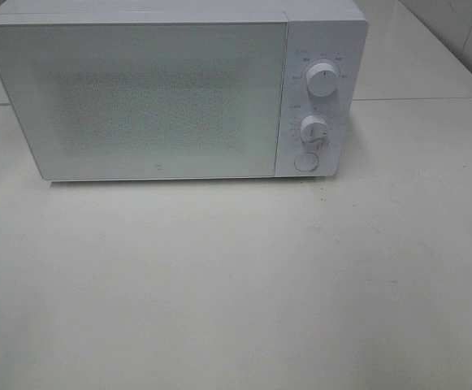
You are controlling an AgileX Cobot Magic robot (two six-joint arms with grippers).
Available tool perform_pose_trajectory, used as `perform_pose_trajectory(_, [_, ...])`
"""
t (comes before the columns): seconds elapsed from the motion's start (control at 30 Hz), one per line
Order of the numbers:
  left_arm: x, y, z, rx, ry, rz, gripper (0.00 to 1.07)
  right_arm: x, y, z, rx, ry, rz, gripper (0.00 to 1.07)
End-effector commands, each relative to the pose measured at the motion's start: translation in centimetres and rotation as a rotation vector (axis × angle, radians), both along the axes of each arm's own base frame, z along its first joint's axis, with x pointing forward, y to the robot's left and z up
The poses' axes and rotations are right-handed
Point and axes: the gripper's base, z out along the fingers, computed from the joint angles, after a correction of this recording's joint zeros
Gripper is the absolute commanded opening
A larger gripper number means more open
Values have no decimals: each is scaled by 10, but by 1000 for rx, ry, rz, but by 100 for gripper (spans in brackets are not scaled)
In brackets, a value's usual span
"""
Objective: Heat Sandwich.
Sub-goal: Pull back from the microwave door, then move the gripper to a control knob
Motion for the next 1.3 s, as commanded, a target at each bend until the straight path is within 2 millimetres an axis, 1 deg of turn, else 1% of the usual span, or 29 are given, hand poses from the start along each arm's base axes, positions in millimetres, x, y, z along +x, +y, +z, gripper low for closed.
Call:
perform_pose_trajectory(0.03, [-4,-1,-1,-8,-23,0,101,15,1,1,1,-22,4,76])
perform_pose_trajectory(0.1, [-4,-1,-1,-8,-23,0,101,24,2,0,3,-25,9,76])
perform_pose_trajectory(0.13, [-4,-1,-1,-8,-23,0,101,24,2,0,3,-25,9,76])
perform_pose_trajectory(0.17, [-4,-1,-1,-8,-23,0,101,33,3,-1,5,-37,15,76])
perform_pose_trajectory(0.23, [-4,-1,-1,-8,-23,0,101,42,5,-1,11,-54,20,76])
perform_pose_trajectory(0.27, [-4,-1,-1,-8,-23,0,101,51,6,-2,12,-69,27,76])
perform_pose_trajectory(0.33, [-4,-1,-1,-8,-23,0,101,55,6,-3,13,-74,29,76])
perform_pose_trajectory(0.4, [-4,-1,-1,-8,-23,0,101,62,7,-5,14,-83,34,76])
perform_pose_trajectory(0.43, [-4,-1,-1,-8,-23,0,101,69,8,-7,16,-91,39,76])
perform_pose_trajectory(0.47, [-4,-1,-1,-8,-23,0,101,69,8,-7,16,-91,39,76])
perform_pose_trajectory(0.53, [-4,-1,-1,-8,-23,0,101,77,9,-10,18,-97,44,76])
perform_pose_trajectory(0.57, [-4,-1,-1,-8,-23,0,101,84,10,-12,19,-101,48,76])
perform_pose_trajectory(0.63, [-4,-1,-1,-8,-23,0,101,87,10,-13,20,-107,51,76])
perform_pose_trajectory(0.7, [-4,-1,-1,-8,-23,0,101,95,12,-15,22,-128,58,76])
perform_pose_trajectory(0.73, [-4,-1,-1,-8,-23,0,101,104,13,-18,26,-154,65,76])
perform_pose_trajectory(0.83, [-4,-1,-1,-8,-23,0,101,112,14,-20,30,-177,72,76])
perform_pose_trajectory(0.9, [-4,-1,-1,-8,-23,0,101,124,16,-25,36,-211,83,76])
perform_pose_trajectory(0.93, [-4,-1,-1,-8,-23,0,101,124,16,-25,36,-211,83,76])
perform_pose_trajectory(1.07, [-4,-1,-1,-8,-23,0,101,140,19,-34,42,-243,100,76])
perform_pose_trajectory(1.17, [-4,-1,-1,-8,-23,0,101,145,20,-38,44,-249,104,76])
perform_pose_trajectory(1.23, [-4,-1,-1,-8,-23,0,101,150,21,-50,37,-264,116,76])
perform_pose_trajectory(1.27, [-4,-1,-1,-8,-23,0,101,150,21,-50,37,-264,116,76])
perform_pose_trajectory(1.3, [-4,-1,-1,-8,-23,0,101,151,21,-55,37,-278,115,76])
